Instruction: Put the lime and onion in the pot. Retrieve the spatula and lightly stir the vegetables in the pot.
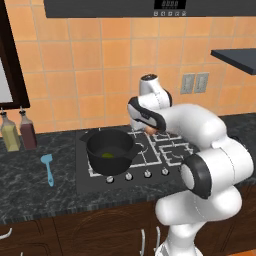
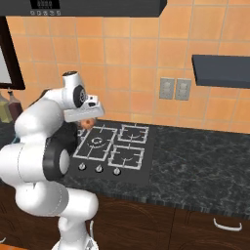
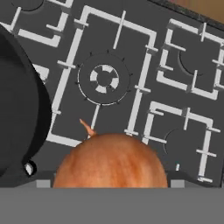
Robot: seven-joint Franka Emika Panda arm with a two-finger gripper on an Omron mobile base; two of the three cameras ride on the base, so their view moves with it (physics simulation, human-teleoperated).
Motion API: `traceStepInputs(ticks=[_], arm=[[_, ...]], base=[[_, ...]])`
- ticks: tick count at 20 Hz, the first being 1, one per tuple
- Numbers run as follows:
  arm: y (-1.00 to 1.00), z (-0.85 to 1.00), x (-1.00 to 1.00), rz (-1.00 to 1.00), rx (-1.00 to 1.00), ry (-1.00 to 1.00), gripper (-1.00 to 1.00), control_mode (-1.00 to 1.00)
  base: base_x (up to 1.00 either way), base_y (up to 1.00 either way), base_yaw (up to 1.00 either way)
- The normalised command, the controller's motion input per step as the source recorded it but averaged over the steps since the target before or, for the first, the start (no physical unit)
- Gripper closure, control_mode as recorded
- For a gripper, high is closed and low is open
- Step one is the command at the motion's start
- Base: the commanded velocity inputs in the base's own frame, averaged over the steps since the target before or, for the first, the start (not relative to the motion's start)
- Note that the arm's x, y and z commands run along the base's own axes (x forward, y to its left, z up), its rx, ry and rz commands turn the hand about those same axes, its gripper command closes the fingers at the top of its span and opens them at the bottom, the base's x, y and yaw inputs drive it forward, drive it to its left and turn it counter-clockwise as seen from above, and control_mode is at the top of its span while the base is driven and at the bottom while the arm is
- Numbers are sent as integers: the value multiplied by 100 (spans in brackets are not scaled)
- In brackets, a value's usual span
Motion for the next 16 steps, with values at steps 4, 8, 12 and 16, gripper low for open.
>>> traceStepInputs(ticks=[4,8,12,16], arm=[[100,0,7,13,5,-5,100,-100],[100,-9,8,17,5,0,100,-100],[86,-41,21,14,0,6,100,-100],[5,-11,0,2,0,8,100,-100]], base=[[0,0,0],[0,0,0],[0,0,0],[0,0,0]])
